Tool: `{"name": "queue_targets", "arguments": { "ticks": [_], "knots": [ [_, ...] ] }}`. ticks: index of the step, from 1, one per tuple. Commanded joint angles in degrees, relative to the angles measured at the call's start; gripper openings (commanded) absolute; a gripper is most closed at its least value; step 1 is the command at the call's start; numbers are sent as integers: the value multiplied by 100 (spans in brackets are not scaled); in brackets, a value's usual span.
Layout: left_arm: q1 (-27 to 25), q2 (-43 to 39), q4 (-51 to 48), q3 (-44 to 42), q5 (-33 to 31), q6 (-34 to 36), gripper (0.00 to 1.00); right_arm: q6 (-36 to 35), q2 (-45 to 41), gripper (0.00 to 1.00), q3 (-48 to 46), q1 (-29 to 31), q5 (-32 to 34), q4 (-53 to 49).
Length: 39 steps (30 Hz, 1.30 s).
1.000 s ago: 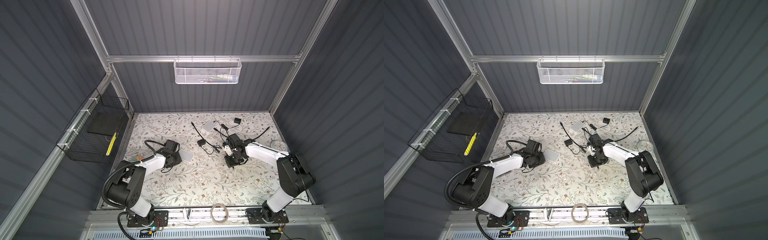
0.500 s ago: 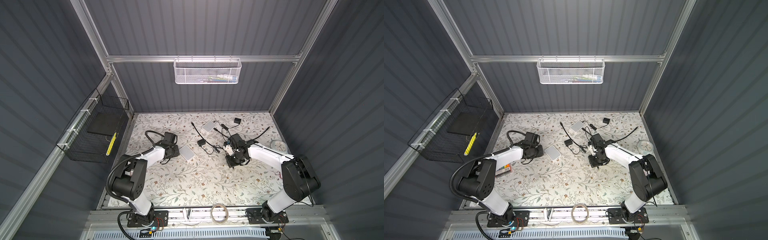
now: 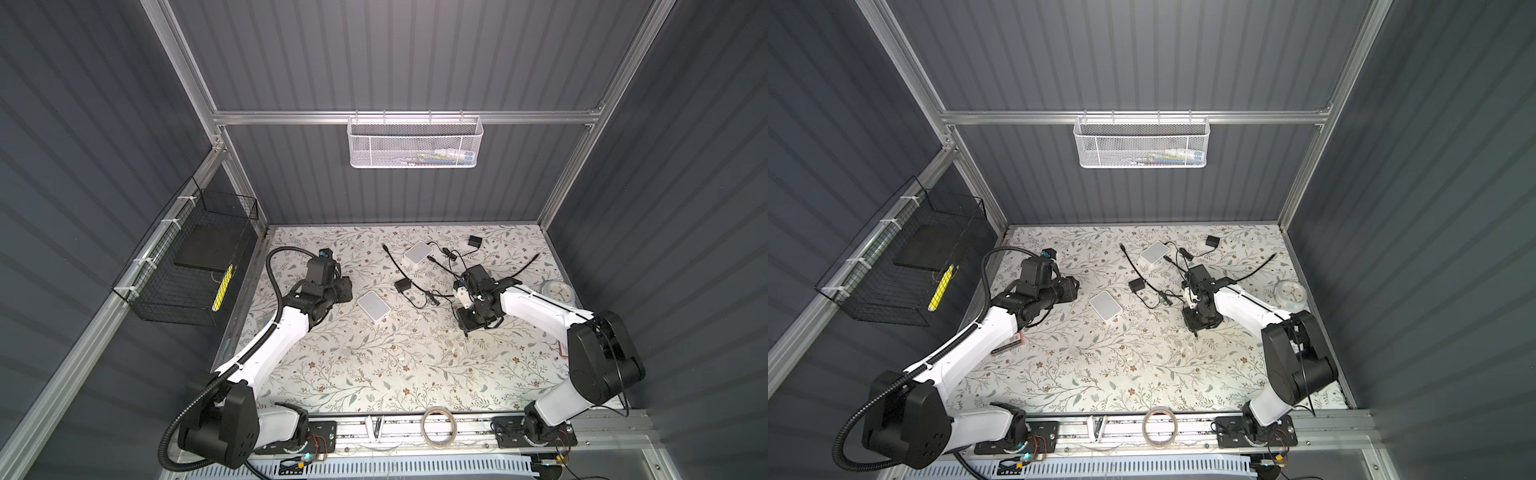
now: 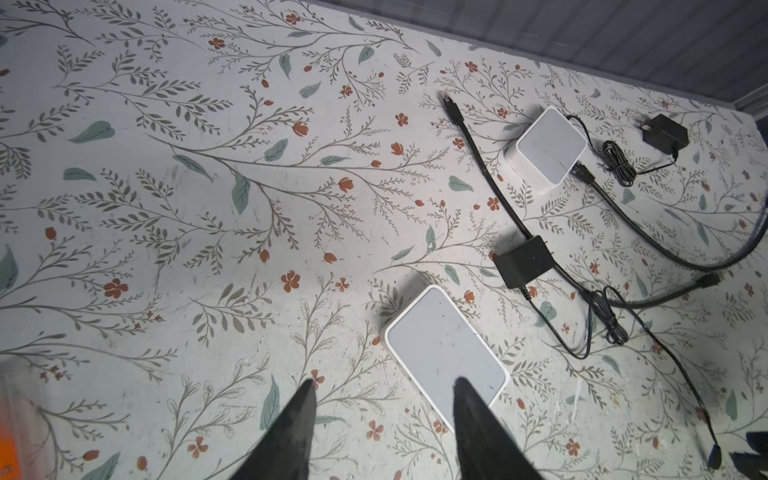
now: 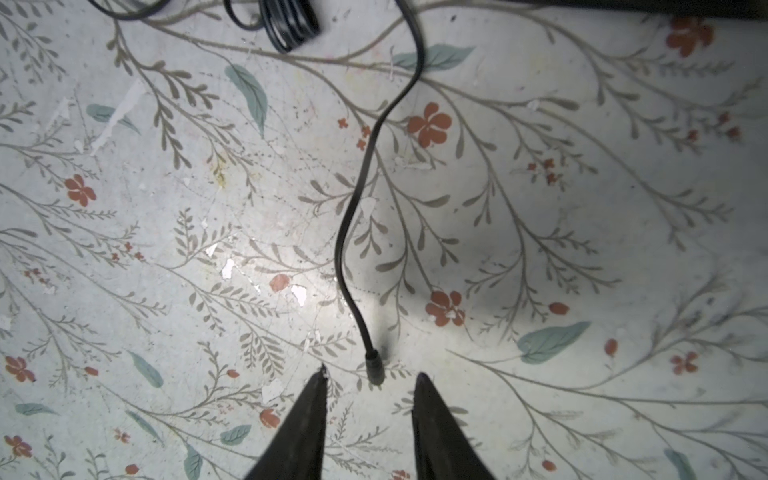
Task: Insert the plug into the switch port
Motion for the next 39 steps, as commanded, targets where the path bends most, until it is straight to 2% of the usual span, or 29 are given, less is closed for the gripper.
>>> {"name": "queue_targets", "arguments": {
  "ticks": [1, 4, 6, 8, 10, 12, 14, 17, 19, 20, 23, 26, 34, 39],
  "knots": [
    [28, -266, 34, -68, 138, 223, 58, -92, 338, 33, 238, -15, 88, -61],
    [28, -508, 43, -115, 11, 269, 64, -117, 557, 32, 368, -1, 63, -34],
    [28, -649, 74, -166, -108, 255, 72, -135, 686, 30, 443, 10, 94, -37],
    [28, -732, 75, -193, -139, 303, 74, -151, 816, 27, 520, 20, 154, -80],
    [28, -740, 37, -189, -140, 336, 74, -142, 897, 22, 572, 27, 147, -103],
    [29, -704, 18, -185, -69, 360, 73, -98, 902, 8, 624, 25, 40, -117],
    [28, -668, 28, -185, 118, 432, 67, -15, 831, 0, 690, 25, -135, -136],
    [25, -512, 52, -116, 508, 429, 50, 192, 511, 0, 692, 21, -644, 19],
    [7, -251, -105, 109, 940, 354, 41, 480, 202, 0, 629, -6, -1122, 348],
    [-38, -100, -109, 191, 1198, 391, 38, 666, 27, 0, 606, -15, -1388, 568],
    [-407, 40, 71, 233, 1413, 524, 38, 1112, -628, 0, 490, -16, -1982, 1221],
    [-711, 94, 233, 270, 1473, 643, 38, 1278, -1322, 0, 562, -38, -1949, 1389],
    [-816, 242, 621, 355, 2114, 721, 38, 1047, -2685, 0, 1613, -172, -1625, 525],
    [-866, 281, 680, 411, 2251, 747, 38, 855, -3339, 0, 2059, -217, -970, 98]
  ]
}}
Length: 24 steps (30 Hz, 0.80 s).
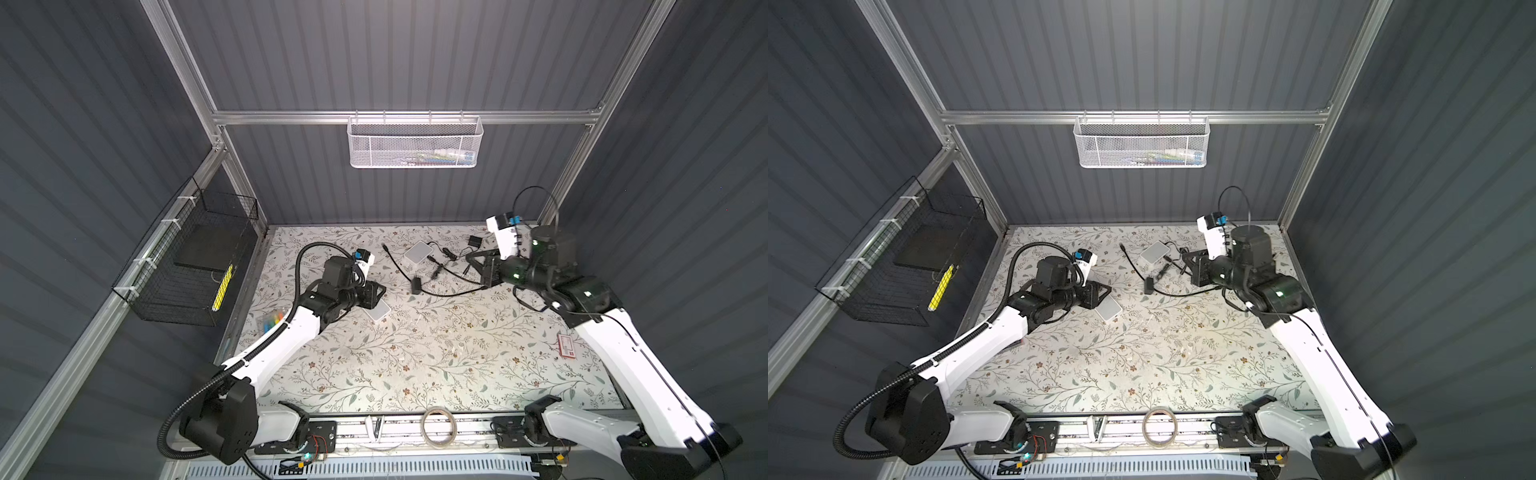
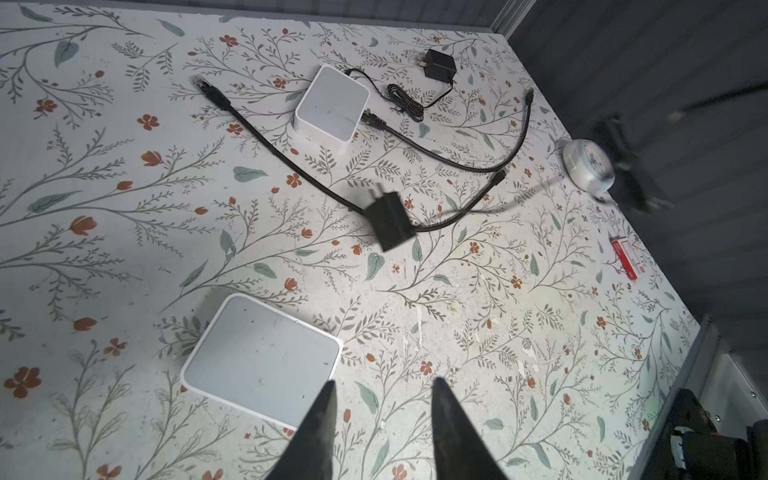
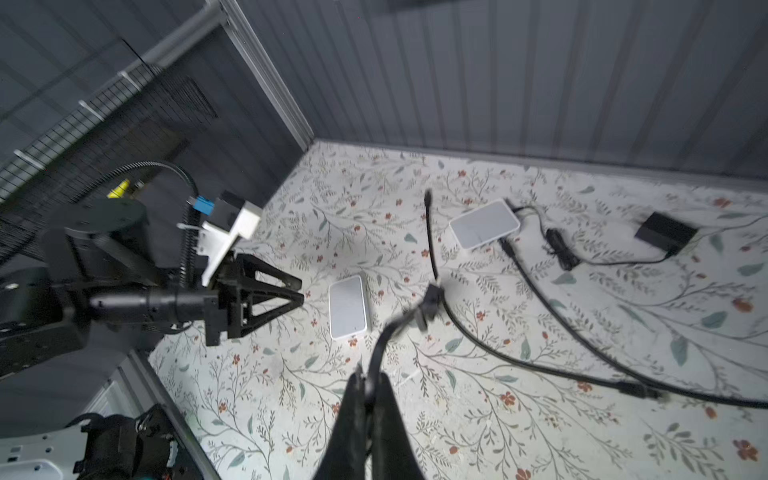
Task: Insert the plug into the switch port
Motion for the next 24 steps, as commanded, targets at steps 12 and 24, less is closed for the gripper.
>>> {"name": "queue_targets", "arguments": {
  "ticks": [12, 24],
  "knots": [
    [-194, 176, 347, 238, 959, -19, 38, 1123, -154, 0, -1832, -38, -142, 1066],
    [-448, 215, 988, -48, 1880, -353, 39, 2391, 564, 0, -3287, -38, 83, 3315]
  ]
}}
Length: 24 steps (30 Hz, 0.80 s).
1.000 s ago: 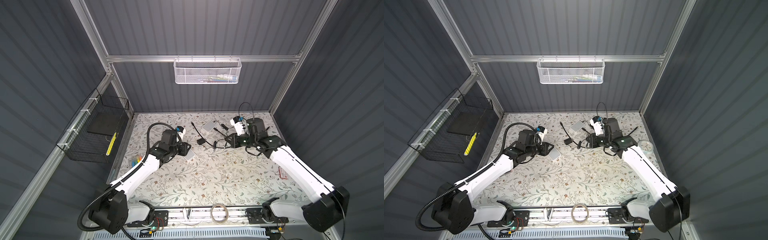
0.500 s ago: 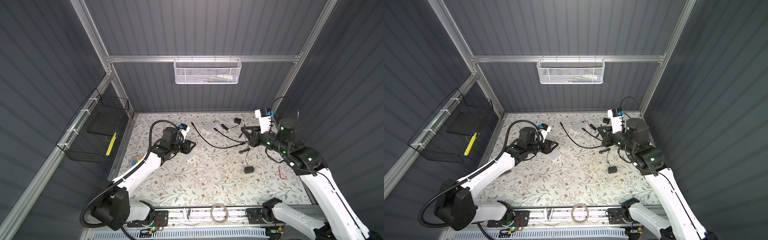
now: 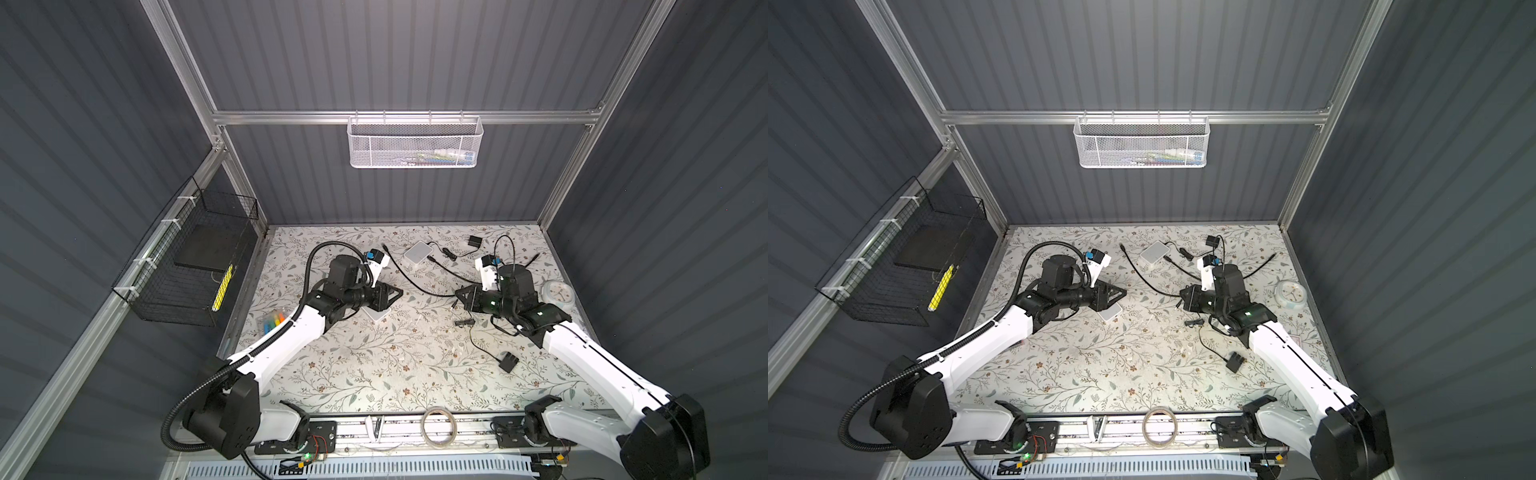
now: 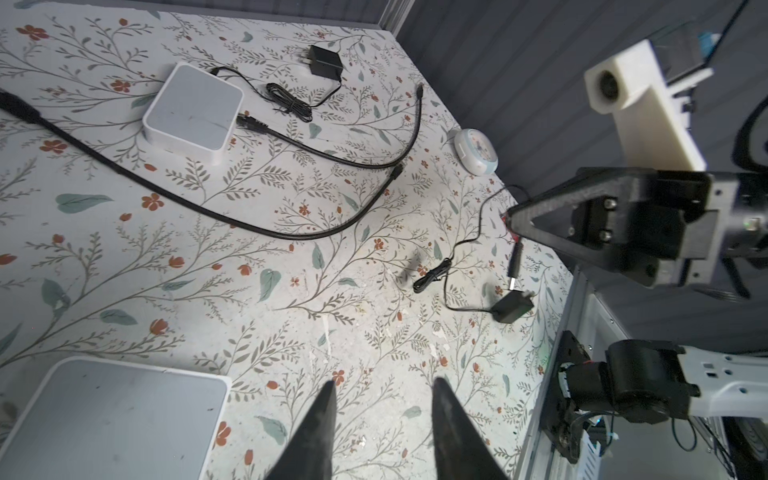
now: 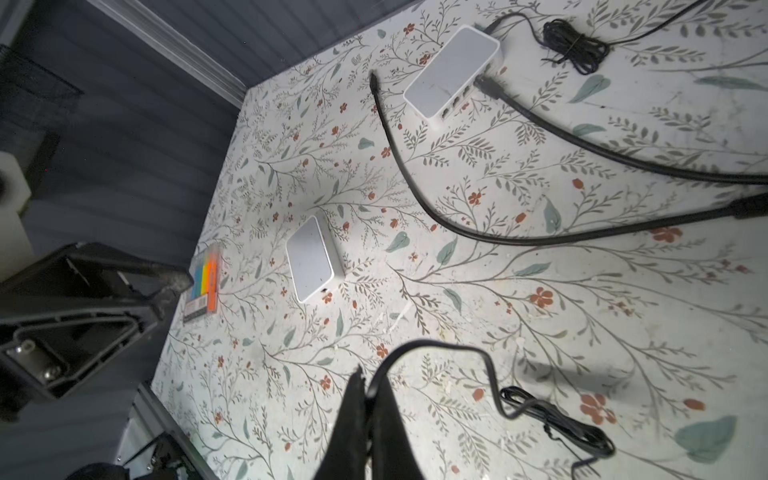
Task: Insert the plug into the switch port
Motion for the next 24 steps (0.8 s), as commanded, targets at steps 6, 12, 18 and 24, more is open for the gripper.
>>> {"name": "queue_targets", "arguments": {
  "ticks": [6, 12, 18, 24],
  "knots": [
    [-626, 594, 785, 27, 664, -300, 42, 884, 533, 0, -111, -14, -7, 1349],
    [-819, 1124, 1269, 65, 754, -427, 43, 1045, 698, 0, -87, -10, -347, 1541],
    [-853, 1505, 1942, 136, 874, -711, 43, 1088, 809, 0, -153, -16, -619, 1602],
    [-885, 1798, 2313, 267, 993, -871, 36, 1086, 846, 0, -220, -11, -849, 1706]
  ]
}}
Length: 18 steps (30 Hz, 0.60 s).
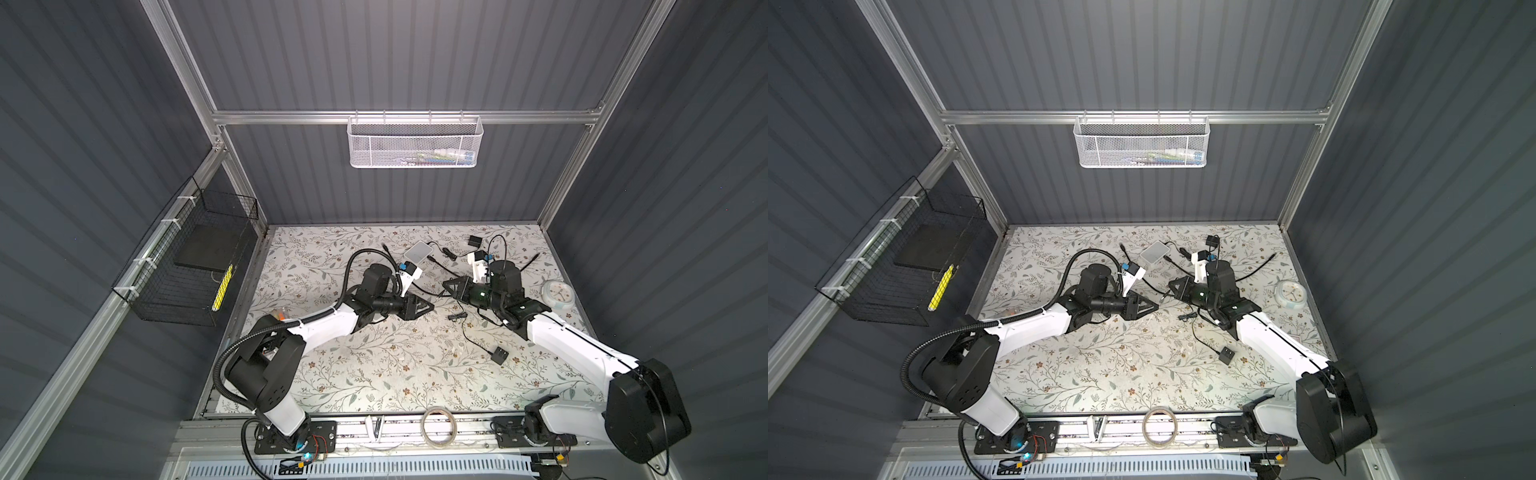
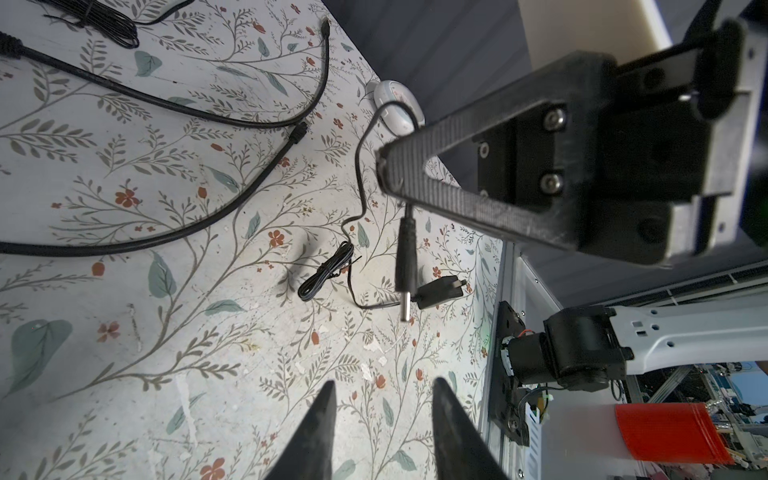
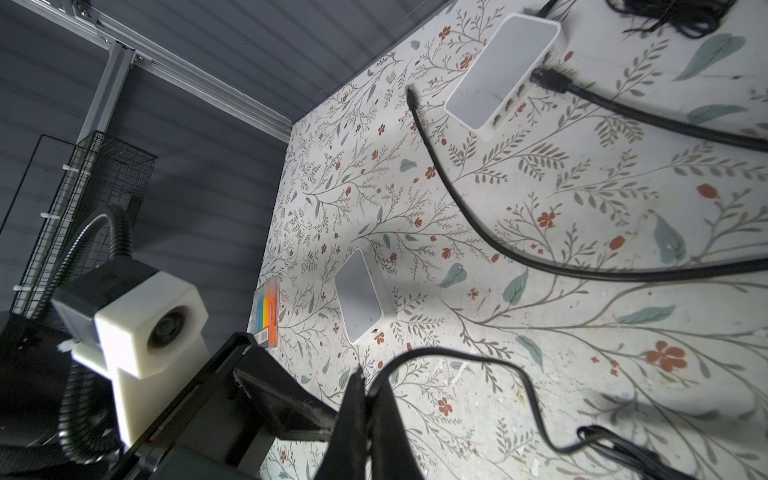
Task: Insert the plug into the switch port
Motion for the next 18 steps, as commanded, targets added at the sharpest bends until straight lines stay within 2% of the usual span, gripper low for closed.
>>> {"name": "queue_targets", "arguments": {
  "ticks": [1, 18],
  "knots": [
    [-46, 123, 363, 226, 223, -156, 35, 31, 6, 0, -79, -11, -218, 171],
    [-55, 419, 396, 431, 390, -123, 18, 43, -8, 0, -131, -11, -291, 188]
  ]
}}
